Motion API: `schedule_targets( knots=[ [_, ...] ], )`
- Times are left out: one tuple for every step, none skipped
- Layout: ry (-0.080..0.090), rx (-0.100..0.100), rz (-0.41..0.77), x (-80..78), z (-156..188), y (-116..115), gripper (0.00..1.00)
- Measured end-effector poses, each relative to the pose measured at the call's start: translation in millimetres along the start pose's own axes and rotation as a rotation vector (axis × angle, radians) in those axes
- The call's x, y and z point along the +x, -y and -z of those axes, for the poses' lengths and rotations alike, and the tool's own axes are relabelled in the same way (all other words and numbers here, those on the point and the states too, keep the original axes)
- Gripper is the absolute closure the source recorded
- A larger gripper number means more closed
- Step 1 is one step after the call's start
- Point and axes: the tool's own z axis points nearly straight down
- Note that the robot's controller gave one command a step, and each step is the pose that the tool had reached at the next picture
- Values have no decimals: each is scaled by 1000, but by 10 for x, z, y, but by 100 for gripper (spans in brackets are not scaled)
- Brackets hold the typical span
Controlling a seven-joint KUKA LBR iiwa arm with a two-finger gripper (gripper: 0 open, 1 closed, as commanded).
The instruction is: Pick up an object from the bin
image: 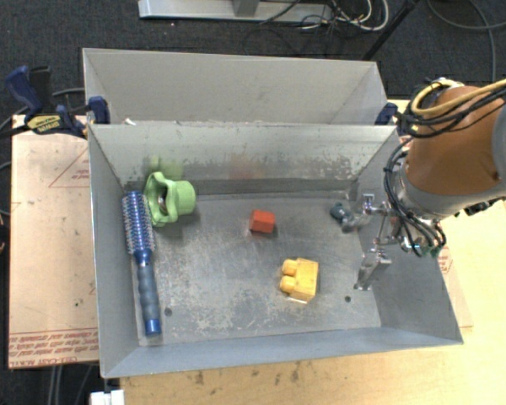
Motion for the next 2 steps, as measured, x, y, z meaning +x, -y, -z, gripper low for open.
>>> schedule_targets(
  knots=[
    [9, 1, 16, -204, -157, 77, 0],
    [12, 2, 136, -236, -1082, -219, 0]
  ],
)
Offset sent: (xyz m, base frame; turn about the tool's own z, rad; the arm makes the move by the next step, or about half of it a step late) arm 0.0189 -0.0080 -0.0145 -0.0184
